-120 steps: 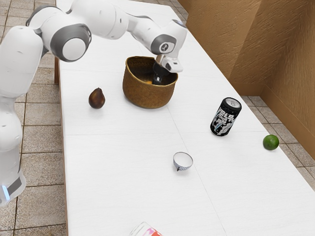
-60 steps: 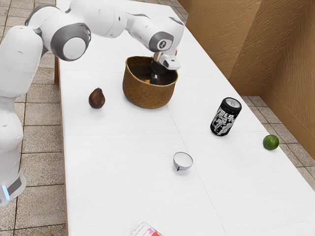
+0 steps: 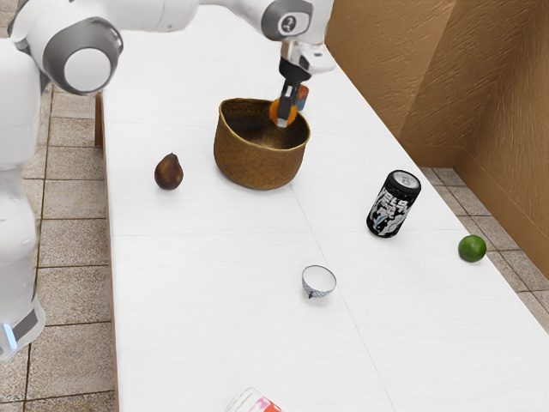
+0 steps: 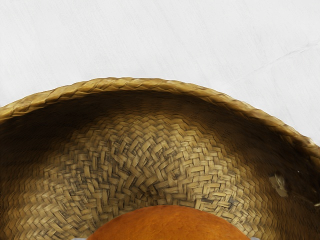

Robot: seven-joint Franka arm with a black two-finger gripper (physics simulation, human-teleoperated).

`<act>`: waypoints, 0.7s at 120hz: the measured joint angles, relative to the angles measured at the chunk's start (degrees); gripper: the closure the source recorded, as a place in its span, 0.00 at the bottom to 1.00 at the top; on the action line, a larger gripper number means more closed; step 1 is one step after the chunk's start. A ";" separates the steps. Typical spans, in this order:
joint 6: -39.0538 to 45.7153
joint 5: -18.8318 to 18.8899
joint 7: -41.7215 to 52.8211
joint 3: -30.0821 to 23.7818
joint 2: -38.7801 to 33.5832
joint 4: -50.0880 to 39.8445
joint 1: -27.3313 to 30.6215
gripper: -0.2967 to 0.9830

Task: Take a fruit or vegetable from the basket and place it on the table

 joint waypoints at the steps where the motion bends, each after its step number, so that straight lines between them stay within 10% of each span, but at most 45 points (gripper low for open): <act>1: -0.15 0.00 -0.01 0.00 -0.32 0.10 -0.40 0.50; 36: -2.91 -0.15 -0.97 -0.17 -2.91 0.63 -17.86 0.52; 84: -4.45 0.38 -1.26 0.09 -1.80 0.52 -16.76 0.25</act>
